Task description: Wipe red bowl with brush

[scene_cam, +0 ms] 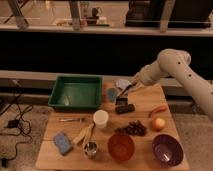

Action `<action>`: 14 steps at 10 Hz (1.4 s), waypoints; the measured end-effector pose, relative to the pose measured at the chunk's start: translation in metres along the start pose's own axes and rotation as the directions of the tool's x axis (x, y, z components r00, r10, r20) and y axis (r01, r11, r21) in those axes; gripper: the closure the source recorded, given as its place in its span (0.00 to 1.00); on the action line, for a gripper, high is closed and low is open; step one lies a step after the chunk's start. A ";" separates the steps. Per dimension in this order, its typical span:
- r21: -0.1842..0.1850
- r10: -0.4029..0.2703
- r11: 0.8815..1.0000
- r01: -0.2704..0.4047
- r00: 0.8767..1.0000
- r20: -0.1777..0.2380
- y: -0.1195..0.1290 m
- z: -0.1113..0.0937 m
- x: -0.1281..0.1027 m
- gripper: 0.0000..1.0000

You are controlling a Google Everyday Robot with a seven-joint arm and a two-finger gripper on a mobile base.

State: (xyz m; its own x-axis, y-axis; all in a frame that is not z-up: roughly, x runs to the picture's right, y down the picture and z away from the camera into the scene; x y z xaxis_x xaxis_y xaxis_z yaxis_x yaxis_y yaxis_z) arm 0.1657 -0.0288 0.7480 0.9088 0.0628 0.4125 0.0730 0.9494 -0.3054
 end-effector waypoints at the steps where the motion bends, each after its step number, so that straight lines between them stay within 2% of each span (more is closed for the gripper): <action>1: 0.004 0.008 1.000 -0.008 1.000 -0.002 -0.001 0.001 0.001 0.90; 2: 0.012 0.027 1.000 -0.027 1.000 -0.008 -0.003 0.003 0.004 0.90; 4: 0.045 0.083 0.996 -0.082 0.996 -0.026 -0.019 0.005 0.029 0.90; 6: 0.065 0.115 0.992 -0.112 0.993 -0.038 -0.030 0.011 0.040 0.90; 10: 0.081 0.185 0.981 -0.178 0.979 -0.087 -0.023 0.026 0.070 0.90; 12: 0.093 0.222 0.973 -0.212 0.969 -0.108 -0.019 0.025 0.087 0.90; 14: 0.101 0.234 0.970 -0.223 0.964 -0.122 -0.018 0.029 0.092 0.90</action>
State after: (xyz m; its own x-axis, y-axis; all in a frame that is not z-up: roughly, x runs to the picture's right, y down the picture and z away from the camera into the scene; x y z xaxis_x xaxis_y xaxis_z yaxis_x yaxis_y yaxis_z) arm 0.2358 -0.0315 0.8161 0.9439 0.2454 0.2211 -0.1732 0.9376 -0.3015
